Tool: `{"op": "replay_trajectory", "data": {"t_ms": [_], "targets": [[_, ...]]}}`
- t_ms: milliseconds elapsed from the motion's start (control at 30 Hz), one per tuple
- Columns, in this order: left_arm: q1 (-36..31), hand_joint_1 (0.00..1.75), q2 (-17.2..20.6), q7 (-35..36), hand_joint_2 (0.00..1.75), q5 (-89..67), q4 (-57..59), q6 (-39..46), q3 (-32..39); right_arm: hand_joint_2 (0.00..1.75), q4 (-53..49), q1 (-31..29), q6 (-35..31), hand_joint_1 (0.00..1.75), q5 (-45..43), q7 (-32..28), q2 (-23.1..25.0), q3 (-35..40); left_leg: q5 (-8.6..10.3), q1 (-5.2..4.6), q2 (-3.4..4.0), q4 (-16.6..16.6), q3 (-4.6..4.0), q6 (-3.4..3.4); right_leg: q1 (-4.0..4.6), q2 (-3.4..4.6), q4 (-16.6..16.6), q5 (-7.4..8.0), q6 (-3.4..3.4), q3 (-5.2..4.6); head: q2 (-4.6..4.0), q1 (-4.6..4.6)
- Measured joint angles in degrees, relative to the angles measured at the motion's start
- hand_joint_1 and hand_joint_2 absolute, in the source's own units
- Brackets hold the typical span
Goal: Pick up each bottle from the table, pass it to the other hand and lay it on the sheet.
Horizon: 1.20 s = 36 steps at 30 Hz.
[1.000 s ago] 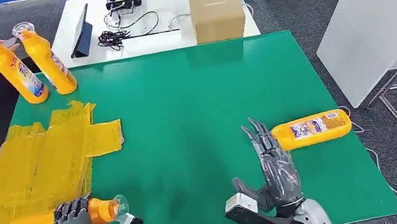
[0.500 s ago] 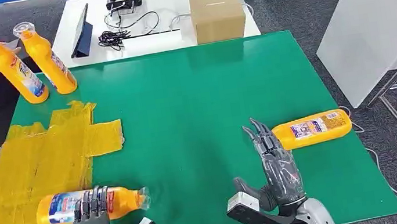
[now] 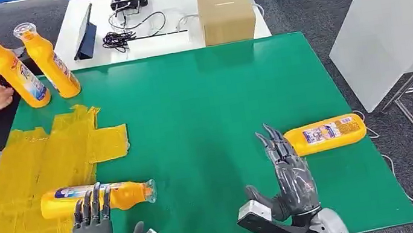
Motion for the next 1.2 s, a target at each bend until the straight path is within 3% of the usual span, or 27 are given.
{"op": "replay_trajectory", "data": {"t_ms": [100, 167, 367, 467, 600, 733, 1000, 1200], "targets": [[1.3, 0.0, -6.8, -22.3, 0.0, 22.5, -4.8, 0.5, 7.4, 1.75, -0.9, 1.9, -2.1, 0.0, 2.8, 1.8, -0.4, -0.5, 0.0, -0.04, -0.11, 0.0, 0.01, 0.0, -0.06, -0.06, 0.0, 0.0, 0.0, 0.0, 0.0, 0.04], [2.3, 0.0, -10.0, -30.5, 0.0, 35.5, -8.0, -1.2, 11.0, 1.75, -1.9, 3.5, -3.5, 0.0, 4.1, 2.6, -1.0, -0.9, -0.02, -0.06, -0.06, 0.0, 0.01, 0.02, -0.06, -0.02, 0.0, 0.0, 0.0, 0.0, 0.0, 0.02], [3.6, 0.0, -14.9, -31.0, 0.0, 38.1, -12.7, -2.9, 16.7, 1.75, -3.2, 5.5, -3.8, 0.0, 5.3, 3.5, -1.8, -1.7, -0.02, 0.0, -0.03, 0.0, 0.03, 0.02, -0.03, 0.0, 0.0, 0.0, 0.0, -0.01, 0.0, 0.02], [4.7, 0.0, -16.0, -32.8, 0.0, 53.6, -15.5, -9.3, 17.9, 1.75, -4.3, 7.8, -3.8, 0.0, 9.3, 7.4, -2.9, -3.2, -0.02, 0.01, -0.05, 0.0, 0.06, 0.02, -0.02, -0.02, 0.0, -0.01, 0.0, 0.01, 0.0, 0.02], [6.9, 0.0, -16.8, -34.0, 0.0, 66.3, -20.2, -18.0, 19.2, 1.75, -6.0, 11.8, -3.5, 0.0, 12.6, 9.5, -4.8, -7.7, -0.04, 0.0, -0.04, 0.0, -0.01, 0.02, 0.01, -0.01, 0.0, -0.01, 0.0, -0.02, 0.0, 0.02], [8.4, 0.0, -17.2, -35.3, 0.0, 68.2, -23.1, -19.6, 19.7, 1.75, -7.0, 13.9, -0.7, 0.0, 13.2, 8.3, -5.4, -14.3, -0.06, -0.05, -0.04, 0.0, -0.01, 0.01, -0.05, -0.01, 0.0, -0.01, 0.01, -0.02, 0.0, 0.0], [8.3, 0.0, -17.4, -35.2, 0.0, 67.2, -23.8, -22.7, 21.2, 1.75, -4.8, 10.7, 4.9, 0.0, 12.7, 7.5, -5.9, -24.9, -0.03, -0.04, -0.04, 0.0, 0.15, 0.01, -0.05, -0.01, 0.0, 0.0, 0.0, 0.1, 0.0, 0.02], [8.1, 0.0, -17.5, -35.2, 0.0, 67.2, -23.8, -23.1, 22.1, 1.75, -3.0, 9.1, 5.6, 0.0, 13.0, 7.6, -6.2, -27.7, -0.04, -0.03, -0.03, 0.0, 0.11, 0.01, -0.04, -0.01, 0.0, 0.0, 0.0, 0.08, 0.0, 0.0]]}}
